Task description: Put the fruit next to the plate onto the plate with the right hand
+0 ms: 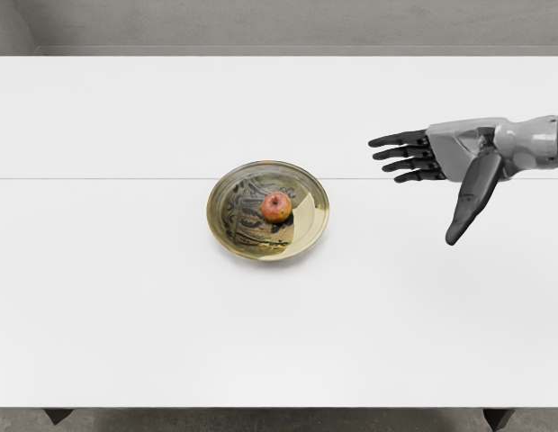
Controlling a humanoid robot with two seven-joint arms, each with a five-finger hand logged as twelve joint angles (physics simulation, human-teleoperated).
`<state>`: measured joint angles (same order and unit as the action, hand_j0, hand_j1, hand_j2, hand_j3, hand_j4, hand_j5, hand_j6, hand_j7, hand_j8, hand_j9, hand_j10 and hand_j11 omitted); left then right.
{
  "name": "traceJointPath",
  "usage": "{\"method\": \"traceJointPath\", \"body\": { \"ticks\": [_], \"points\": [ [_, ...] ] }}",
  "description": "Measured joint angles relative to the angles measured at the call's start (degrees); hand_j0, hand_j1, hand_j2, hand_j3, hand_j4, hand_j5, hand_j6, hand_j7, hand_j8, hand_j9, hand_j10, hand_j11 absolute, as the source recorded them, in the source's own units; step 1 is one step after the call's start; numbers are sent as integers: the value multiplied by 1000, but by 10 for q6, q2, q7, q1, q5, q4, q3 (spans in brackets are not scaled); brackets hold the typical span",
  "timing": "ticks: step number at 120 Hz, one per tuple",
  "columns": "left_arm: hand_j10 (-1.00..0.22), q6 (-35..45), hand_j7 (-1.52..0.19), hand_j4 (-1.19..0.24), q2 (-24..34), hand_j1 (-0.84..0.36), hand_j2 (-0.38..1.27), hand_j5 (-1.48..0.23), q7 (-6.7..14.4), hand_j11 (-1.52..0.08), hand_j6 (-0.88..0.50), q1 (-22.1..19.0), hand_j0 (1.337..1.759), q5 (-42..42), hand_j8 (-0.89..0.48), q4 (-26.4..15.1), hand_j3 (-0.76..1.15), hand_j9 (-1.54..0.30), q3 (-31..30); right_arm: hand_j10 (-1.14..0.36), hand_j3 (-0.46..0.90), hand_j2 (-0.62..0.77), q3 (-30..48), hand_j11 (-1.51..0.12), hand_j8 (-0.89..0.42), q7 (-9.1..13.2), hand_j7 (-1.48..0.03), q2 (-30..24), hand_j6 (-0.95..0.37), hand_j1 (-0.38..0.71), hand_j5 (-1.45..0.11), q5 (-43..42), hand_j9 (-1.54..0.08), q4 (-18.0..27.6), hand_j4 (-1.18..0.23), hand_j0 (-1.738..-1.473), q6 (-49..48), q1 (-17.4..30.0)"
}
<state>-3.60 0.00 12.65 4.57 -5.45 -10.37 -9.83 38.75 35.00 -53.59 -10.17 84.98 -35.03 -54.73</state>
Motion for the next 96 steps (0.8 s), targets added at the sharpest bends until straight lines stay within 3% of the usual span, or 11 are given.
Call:
{"method": "traceJointPath", "body": {
  "ticks": [96],
  "points": [
    [0,0,0,0,0,349,0,0,0,0,0,0,1658,0,0,0,0,0,0,-1,0,0,0,0,-2,0,0,0,-2,-349,0,0,0,0,-2,-1658,0,0]
  ]
}}
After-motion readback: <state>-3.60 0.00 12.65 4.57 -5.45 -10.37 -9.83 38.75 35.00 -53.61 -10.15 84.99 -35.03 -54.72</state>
